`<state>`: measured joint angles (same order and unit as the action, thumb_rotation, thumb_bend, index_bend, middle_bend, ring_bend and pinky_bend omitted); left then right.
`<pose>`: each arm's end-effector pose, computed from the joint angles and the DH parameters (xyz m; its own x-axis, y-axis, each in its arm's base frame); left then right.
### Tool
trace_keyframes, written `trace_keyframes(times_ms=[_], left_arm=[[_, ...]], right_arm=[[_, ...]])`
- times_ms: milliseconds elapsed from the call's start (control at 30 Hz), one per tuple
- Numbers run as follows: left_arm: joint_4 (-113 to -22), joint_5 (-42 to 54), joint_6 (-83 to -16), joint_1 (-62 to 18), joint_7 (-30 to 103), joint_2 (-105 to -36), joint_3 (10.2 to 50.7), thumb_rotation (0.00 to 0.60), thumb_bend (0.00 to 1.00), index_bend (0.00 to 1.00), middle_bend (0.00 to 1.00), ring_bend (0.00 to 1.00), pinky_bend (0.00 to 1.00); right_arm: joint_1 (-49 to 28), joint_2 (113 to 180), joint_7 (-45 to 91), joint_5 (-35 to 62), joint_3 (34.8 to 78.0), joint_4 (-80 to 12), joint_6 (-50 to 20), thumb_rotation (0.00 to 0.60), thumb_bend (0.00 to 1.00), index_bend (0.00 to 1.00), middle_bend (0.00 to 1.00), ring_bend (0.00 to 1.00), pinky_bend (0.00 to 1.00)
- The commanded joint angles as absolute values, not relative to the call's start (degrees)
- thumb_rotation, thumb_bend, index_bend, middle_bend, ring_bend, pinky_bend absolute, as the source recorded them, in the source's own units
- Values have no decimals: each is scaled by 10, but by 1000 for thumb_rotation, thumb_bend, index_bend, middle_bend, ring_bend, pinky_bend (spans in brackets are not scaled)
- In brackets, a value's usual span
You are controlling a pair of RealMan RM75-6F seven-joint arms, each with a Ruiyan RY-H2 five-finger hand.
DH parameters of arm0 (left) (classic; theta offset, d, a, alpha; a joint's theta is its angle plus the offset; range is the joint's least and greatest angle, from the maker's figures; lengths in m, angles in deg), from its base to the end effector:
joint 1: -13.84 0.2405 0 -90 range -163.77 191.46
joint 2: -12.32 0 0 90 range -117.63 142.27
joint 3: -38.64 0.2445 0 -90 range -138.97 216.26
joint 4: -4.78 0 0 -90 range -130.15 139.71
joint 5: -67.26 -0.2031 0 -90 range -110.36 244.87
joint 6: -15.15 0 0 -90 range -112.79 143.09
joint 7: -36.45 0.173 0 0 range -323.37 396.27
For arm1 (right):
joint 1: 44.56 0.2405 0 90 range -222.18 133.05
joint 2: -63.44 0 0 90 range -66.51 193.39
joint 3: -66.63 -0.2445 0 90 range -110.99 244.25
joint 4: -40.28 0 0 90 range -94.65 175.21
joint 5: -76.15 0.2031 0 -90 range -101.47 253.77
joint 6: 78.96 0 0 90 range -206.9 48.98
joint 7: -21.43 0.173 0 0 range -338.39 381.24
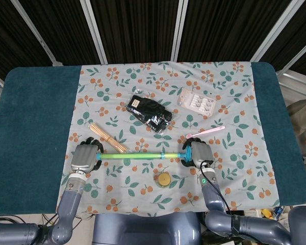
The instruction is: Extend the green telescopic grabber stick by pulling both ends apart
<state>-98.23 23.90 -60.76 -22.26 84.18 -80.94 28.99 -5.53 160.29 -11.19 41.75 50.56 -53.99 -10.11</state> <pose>-0.1442 0.3010 -0.0199 0.4559 0.3111 0.8339 0.8872 -0.0838 -0.4538 -0.1506 -0.3327 -0.0392 0.1462 -0.3635 0.9200 -0.9769 0.0936 0.1922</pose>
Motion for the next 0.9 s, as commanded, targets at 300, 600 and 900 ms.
trace_keyframes(times_ms=[300, 600, 900], left_arm=[[-985, 240, -609, -225, 837, -810, 290, 600, 414, 538, 286, 136, 293], [-986, 244, -609, -226, 833, -808, 290, 600, 414, 538, 286, 136, 292], [-986, 247, -606, -228, 829, -805, 290, 600, 413, 538, 287, 136, 292]], right_arm=[[-54, 1618, -109, 429, 504, -525, -103, 600, 168, 454, 221, 152, 206], [-50, 1630, -104, 432, 498, -515, -105, 600, 170, 455, 222, 152, 206], [-49, 1639, -98, 435, 494, -502, -110, 600, 198, 481, 230, 153, 206]])
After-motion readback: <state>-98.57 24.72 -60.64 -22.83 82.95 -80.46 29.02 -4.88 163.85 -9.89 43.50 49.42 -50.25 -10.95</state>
